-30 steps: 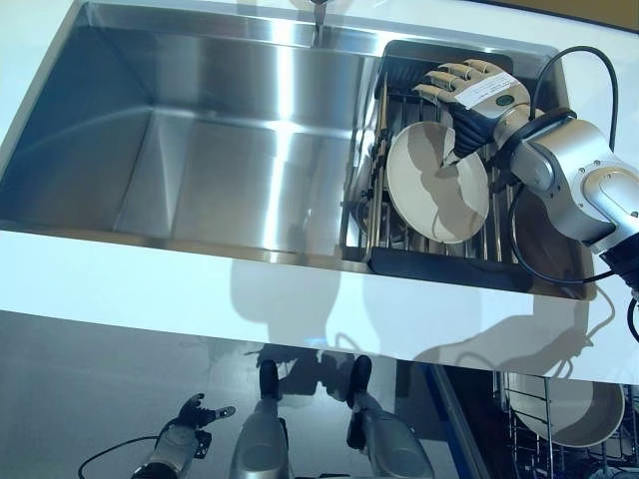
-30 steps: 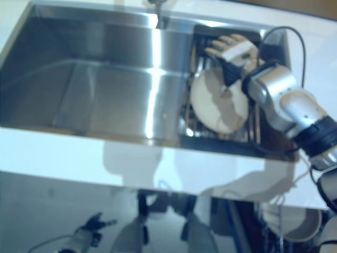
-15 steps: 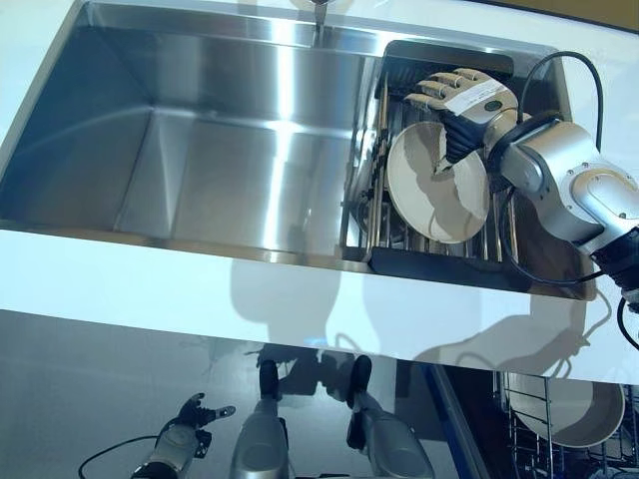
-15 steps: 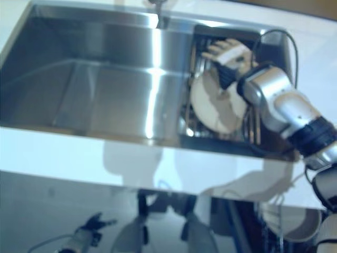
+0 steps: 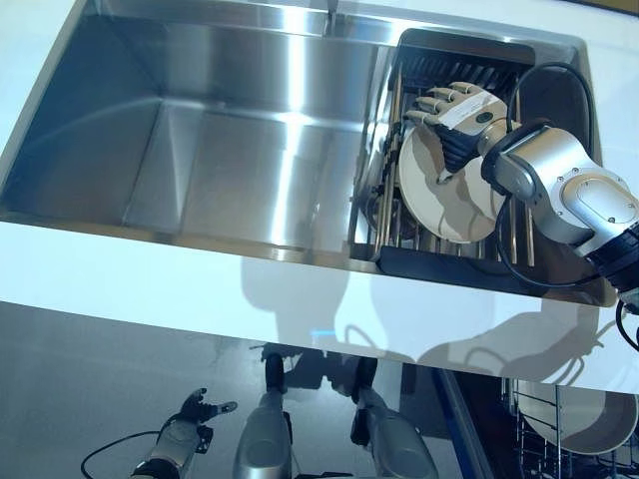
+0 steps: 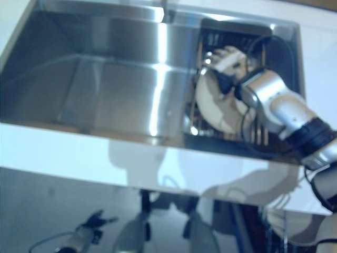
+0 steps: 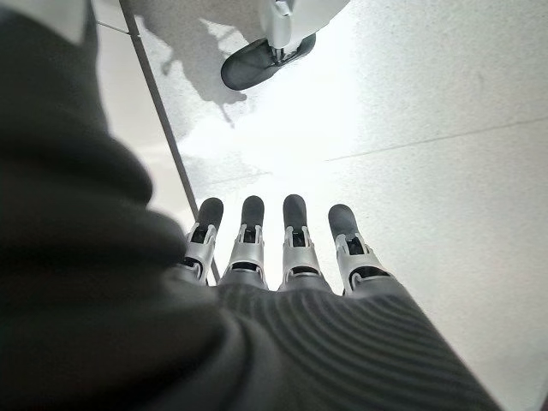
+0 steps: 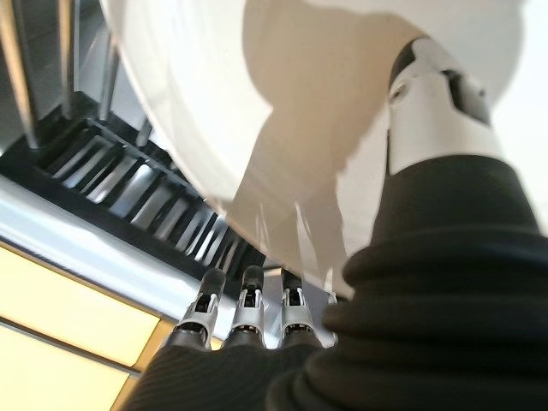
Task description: Take plates into dishwasher
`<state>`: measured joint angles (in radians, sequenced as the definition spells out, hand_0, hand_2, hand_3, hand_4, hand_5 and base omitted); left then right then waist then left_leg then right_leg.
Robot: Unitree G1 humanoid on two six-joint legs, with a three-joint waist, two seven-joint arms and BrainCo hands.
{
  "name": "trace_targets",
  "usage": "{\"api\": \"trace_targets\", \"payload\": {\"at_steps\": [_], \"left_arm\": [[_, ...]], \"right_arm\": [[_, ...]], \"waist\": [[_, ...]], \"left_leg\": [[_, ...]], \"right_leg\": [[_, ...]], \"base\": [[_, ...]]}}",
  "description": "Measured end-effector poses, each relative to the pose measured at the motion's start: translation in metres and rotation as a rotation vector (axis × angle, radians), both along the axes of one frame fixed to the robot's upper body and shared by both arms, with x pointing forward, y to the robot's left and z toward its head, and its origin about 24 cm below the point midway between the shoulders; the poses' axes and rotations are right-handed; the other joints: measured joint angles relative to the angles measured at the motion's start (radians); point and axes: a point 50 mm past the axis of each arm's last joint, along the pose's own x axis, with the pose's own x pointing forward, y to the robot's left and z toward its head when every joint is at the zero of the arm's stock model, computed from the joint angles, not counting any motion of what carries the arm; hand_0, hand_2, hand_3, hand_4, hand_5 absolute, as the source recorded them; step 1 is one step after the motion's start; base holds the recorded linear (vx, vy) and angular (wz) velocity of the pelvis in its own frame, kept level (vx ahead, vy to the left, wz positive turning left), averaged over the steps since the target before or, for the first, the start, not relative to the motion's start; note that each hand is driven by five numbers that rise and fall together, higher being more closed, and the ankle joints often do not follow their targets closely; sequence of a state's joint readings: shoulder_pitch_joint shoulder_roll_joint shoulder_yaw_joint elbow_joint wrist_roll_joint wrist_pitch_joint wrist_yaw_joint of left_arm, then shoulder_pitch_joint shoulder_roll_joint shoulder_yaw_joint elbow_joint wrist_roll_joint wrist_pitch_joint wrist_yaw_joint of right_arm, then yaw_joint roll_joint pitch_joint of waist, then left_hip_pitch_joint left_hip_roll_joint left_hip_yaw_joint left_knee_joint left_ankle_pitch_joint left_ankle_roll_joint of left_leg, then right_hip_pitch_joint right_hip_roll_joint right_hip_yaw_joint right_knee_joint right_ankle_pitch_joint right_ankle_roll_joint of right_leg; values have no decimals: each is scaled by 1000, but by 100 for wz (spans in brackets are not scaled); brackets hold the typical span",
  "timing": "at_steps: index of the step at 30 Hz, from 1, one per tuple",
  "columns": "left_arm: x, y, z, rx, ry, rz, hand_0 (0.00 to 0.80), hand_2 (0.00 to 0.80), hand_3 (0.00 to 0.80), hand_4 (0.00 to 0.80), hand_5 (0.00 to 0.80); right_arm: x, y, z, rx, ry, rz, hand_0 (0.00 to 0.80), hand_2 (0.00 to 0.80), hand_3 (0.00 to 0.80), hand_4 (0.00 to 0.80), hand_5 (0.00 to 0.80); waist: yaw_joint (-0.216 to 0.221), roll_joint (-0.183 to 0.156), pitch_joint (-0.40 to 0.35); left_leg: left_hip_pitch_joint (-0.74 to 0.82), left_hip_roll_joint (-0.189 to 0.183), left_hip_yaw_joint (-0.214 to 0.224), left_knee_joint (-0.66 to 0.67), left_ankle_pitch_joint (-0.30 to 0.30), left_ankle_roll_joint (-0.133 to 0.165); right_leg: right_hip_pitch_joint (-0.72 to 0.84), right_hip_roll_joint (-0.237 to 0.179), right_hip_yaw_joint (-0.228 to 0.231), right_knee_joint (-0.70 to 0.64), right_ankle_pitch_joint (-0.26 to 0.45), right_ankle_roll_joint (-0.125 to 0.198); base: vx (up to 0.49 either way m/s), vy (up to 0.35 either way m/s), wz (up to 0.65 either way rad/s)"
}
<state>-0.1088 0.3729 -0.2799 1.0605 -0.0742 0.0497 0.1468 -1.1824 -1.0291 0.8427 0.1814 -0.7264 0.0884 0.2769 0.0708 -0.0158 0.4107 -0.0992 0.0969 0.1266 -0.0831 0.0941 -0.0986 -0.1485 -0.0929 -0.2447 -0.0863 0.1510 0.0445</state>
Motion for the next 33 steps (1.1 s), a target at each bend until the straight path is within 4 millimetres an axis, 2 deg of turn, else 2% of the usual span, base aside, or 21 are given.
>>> {"api": "trace_targets", "payload": {"at_steps": [6, 7, 8, 9, 10, 14, 20, 33], "left_arm": [[2, -1, 1, -3, -6, -4, 0, 0, 0, 0, 0], [2, -1, 1, -4, -6, -4, 0, 0, 0, 0, 0], [2, -1, 1, -4, -6, -4, 0, 0, 0, 0, 0], [2, -1, 1, -5, -6, -5, 0, 0, 0, 0, 0], [2, -1, 1, -10, -4, -8, 0, 0, 0, 0, 0], [3, -2, 1, -12, -8, -11, 0, 0, 0, 0, 0], [5, -2, 2, -13, -15, -17, 0, 0, 0, 0, 0], [7, -3, 3, -12, -19, -18, 0, 0, 0, 0, 0]], "right_arm": [[7, 0, 4, -59, 41, -30, 0, 0, 0, 0, 0], [9, 1, 5, -57, 47, -36, 82, 82, 82, 82, 82], [10, 2, 6, -56, 54, -41, 474, 474, 474, 474, 474], [11, 2, 6, -54, 58, -44, 737, 737, 737, 737, 737], [13, 2, 6, -54, 65, -51, 800, 800, 800, 800, 800], [17, 4, 5, -89, 73, -74, 800, 800, 800, 800, 800], [23, -8, 5, -98, 90, -138, 800, 800, 800, 800, 800], [21, -6, 11, -152, -33, -64, 800, 800, 800, 800, 800]], "waist": [[2, 0, 3], [1, 0, 3], [1, 0, 3], [1, 0, 3], [2, 0, 3], [4, 1, 5], [30, 1, 6], [27, 1, 6]], "left_leg": [[-2, 1, -3, 0, 2, -1], [-2, 1, -4, 0, 2, -1], [-2, 1, -4, 0, 3, -1], [-2, 2, -5, 0, 3, -1], [-4, 2, -6, 0, 4, -2], [-21, 1, -16, 0, 8, -2], [-22, 1, -18, 0, 9, -2], [-16, 3, -18, 0, 12, -3]], "right_leg": [[0, 0, -4, 0, 0, 0], [0, 0, -4, 0, 0, 0], [0, 1, -5, 0, 0, 0], [0, 1, -5, 0, 0, 0], [-1, 1, -6, 0, 0, 0], [-13, 0, -14, 0, 0, 0], [-12, 0, -16, 0, 0, 0], [-7, 2, -17, 0, 3, -4]], "base": [[5, -3, 0], [0, 0, 0], [0, 0, 0], [0, 0, 0], [0, 0, 0], [21, -2, 6], [4, 0, 1], [0, 0, 0]]}}
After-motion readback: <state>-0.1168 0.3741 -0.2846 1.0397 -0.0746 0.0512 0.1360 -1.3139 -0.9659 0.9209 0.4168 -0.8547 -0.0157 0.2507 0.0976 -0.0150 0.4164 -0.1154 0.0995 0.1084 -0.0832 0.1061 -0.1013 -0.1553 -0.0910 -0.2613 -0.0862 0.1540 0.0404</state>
